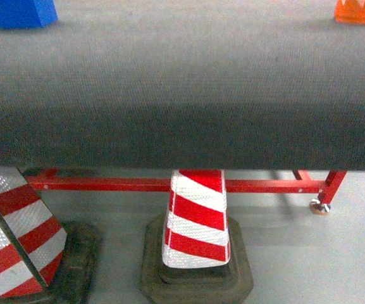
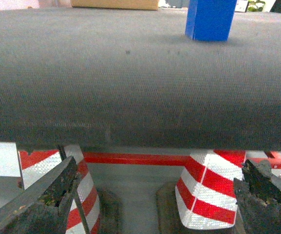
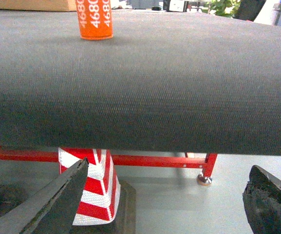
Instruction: Sort blue parts and orange caps into right shelf containers
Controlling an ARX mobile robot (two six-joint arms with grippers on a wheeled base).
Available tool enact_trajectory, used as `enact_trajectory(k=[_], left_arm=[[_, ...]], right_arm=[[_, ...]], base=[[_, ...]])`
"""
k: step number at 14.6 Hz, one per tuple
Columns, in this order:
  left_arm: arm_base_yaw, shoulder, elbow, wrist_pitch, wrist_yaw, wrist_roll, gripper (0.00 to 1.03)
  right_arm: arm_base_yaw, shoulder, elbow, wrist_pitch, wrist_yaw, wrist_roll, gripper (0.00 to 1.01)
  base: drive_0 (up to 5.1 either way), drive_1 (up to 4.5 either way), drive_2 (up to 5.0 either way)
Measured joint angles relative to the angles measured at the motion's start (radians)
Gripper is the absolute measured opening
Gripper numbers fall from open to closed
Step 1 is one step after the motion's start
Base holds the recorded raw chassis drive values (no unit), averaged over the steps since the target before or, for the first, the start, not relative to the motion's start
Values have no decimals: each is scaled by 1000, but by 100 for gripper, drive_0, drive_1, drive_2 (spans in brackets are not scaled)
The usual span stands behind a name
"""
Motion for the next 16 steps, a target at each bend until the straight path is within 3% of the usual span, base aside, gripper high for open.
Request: enact_trajectory(k=[16], left_arm=[[0, 0, 0, 5, 0, 0, 98]], right_arm=[[0, 0, 0, 0, 0, 3, 98]], base=[[0, 0, 0]])
